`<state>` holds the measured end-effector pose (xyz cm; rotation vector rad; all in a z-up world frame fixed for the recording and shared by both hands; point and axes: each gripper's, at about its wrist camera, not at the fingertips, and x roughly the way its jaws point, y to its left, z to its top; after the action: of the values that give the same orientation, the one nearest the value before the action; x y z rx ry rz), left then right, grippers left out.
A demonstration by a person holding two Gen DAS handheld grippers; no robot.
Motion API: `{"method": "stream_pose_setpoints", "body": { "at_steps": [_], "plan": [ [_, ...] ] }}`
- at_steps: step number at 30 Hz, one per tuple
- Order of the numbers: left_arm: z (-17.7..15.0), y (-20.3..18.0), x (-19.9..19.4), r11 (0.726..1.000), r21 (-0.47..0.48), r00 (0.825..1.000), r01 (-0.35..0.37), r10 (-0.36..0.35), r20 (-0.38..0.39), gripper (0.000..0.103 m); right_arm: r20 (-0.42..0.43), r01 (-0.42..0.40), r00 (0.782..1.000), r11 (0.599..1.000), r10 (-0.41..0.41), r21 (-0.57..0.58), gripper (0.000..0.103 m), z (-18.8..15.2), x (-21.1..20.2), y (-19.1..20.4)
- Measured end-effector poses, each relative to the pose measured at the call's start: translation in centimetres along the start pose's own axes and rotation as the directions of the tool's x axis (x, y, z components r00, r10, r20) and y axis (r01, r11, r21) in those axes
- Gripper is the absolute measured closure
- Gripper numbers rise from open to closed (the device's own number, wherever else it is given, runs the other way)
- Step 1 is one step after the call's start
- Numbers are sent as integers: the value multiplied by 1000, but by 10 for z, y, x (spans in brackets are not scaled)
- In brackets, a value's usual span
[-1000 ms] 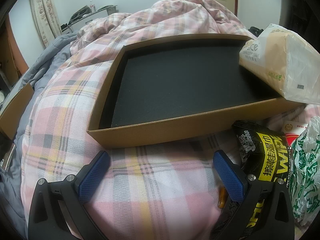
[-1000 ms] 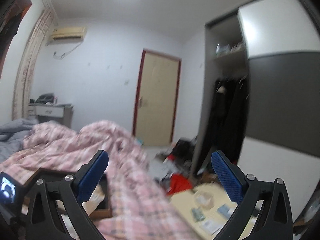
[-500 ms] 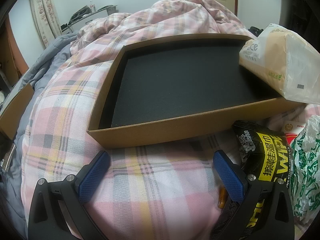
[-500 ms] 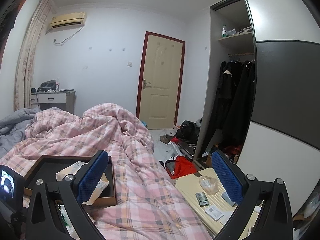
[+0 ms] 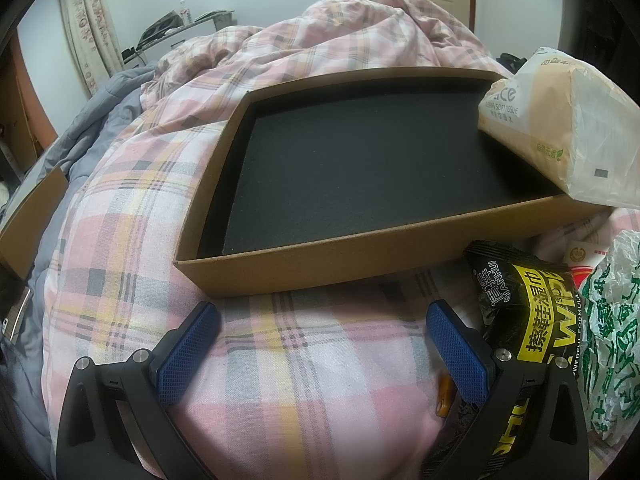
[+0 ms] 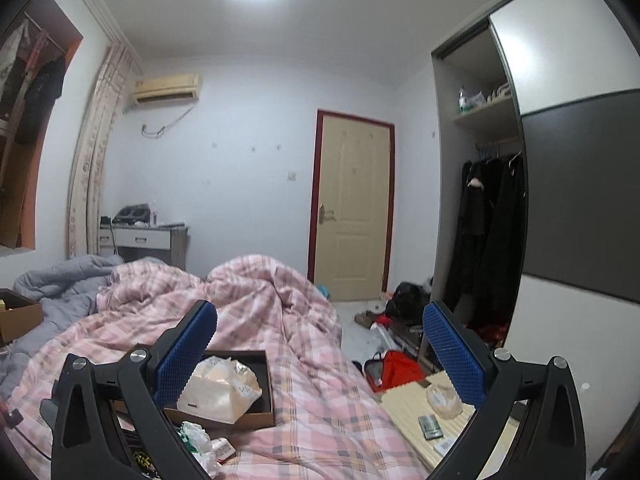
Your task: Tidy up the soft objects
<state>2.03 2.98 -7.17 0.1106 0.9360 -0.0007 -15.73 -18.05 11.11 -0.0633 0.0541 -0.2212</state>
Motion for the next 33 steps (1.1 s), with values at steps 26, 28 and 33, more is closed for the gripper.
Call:
{"method": "stream_pose_setpoints", "body": {
  "at_steps": [26,28,33],
  "plan": [
    [0,-1,0,1000,0,1000,-2,2,-1,0,-86,808,589,581,-804,99,0,30,27,-151],
    [0,-1,0,1000,0,1000,-1,1,-1,0,-86,834,550,541,-831,111,0,32,23,-158],
    [0,-1,0,1000,0,1000,-2,2,-1,0,-95,854,513,497,-853,152,0,38,8,-174]
  ]
}}
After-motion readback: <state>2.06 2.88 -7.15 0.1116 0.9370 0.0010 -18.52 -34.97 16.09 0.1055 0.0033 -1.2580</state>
